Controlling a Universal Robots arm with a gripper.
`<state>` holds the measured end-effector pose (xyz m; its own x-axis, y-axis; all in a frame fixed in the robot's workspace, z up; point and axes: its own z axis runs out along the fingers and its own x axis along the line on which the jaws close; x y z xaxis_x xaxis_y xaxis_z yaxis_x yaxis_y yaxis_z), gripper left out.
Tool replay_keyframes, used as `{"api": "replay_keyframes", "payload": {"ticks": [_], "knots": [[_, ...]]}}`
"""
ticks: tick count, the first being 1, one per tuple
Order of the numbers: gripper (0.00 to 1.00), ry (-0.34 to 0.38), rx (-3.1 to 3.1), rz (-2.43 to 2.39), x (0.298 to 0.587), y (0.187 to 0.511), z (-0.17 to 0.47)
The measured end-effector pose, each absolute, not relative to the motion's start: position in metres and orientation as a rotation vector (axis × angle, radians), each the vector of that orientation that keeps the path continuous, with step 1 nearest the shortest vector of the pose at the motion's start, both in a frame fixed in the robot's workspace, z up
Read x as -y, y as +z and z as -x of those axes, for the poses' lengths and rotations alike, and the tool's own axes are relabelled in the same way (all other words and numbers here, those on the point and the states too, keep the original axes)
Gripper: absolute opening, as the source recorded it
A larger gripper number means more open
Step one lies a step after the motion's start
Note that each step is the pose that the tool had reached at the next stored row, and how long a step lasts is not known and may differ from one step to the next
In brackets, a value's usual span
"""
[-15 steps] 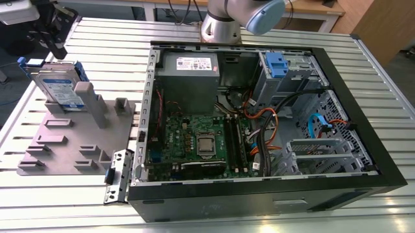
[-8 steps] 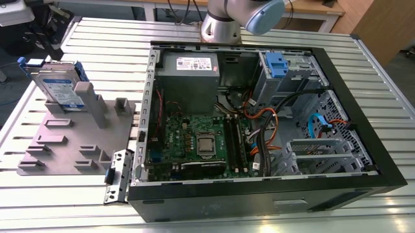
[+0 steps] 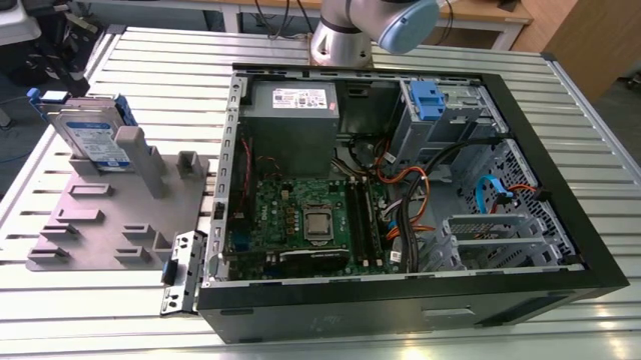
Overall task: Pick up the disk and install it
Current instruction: 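Reach for the disk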
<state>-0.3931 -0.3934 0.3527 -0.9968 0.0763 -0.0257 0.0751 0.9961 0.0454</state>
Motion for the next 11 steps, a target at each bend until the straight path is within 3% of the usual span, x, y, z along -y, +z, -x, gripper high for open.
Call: {"api": "replay_keyframes", "payload": {"ticks": [11], "knots": [[0.11,0.069,-3.111,-0.118,0.3934,0.351,0.3963]]}}
